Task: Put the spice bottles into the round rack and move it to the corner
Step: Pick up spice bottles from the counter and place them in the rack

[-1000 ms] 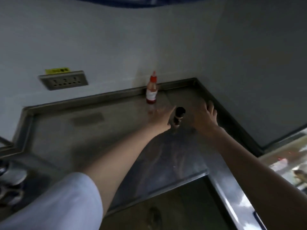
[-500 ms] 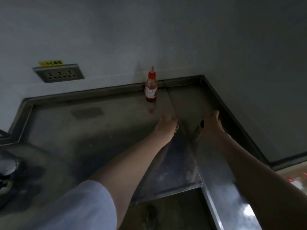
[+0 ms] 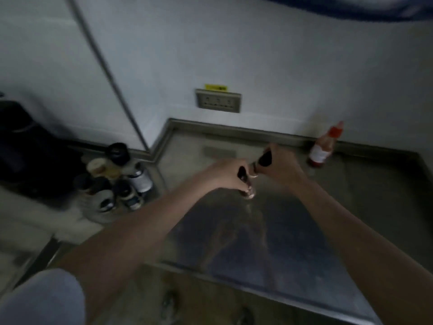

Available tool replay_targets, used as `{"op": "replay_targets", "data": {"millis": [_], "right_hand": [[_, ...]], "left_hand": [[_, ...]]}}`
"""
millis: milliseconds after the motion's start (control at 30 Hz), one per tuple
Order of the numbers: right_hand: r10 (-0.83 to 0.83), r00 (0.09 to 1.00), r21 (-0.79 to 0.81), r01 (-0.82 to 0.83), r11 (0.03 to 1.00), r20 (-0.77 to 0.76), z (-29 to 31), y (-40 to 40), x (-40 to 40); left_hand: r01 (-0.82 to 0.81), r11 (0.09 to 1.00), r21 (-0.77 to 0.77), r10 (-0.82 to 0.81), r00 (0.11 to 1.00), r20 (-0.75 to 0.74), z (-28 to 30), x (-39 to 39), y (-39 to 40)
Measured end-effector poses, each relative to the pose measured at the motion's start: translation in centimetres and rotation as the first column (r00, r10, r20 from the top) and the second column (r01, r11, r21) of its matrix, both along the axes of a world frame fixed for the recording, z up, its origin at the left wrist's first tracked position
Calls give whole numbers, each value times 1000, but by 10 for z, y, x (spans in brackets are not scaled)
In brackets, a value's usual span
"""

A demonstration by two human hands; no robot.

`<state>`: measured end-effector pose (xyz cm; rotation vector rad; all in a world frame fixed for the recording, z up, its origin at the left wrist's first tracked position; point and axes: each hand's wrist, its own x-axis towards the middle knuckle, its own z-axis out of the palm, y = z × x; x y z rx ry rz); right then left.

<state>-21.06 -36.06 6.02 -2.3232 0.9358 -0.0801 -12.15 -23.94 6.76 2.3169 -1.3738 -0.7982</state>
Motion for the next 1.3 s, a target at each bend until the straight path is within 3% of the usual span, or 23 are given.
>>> {"op": "replay_targets", "data": {"millis": [167,267,400,633,767,1000,1167,1300], "right_hand": [[412,905,-48,-418,907,-105,6,106,114],[513,847,-46,-523,851,-138,-2,156,155],[493,852,2,-501,866,-177,-22,190,182],[441,882,-71,-457,886,-168,-32,214,208],[322,924,-60,-340,938,-205,-28,215,213],[295,916,-109,-334,936,-273,-7,214,219],[315,931,-264,-355,897,-185,44,218,228],[367,930,-190,-354,916,35,68,237,247]], "left_hand": [[-176,983,47,175,984,14,30,105,117],[-207,975,83,211,977,-42,42,143,168],[-212,972,96,222,969,-104,51,179,215],[-91,972,217,91,996,9,48,218,266],[-25,945,325,-2,997,83,31,219,285],[-47,955,293,-33,965,260,-30,193,285],[-7,970,245,-76,942,328,-50,188,287],[-17,996,93,-7,966,257,-31,204,298]]}}
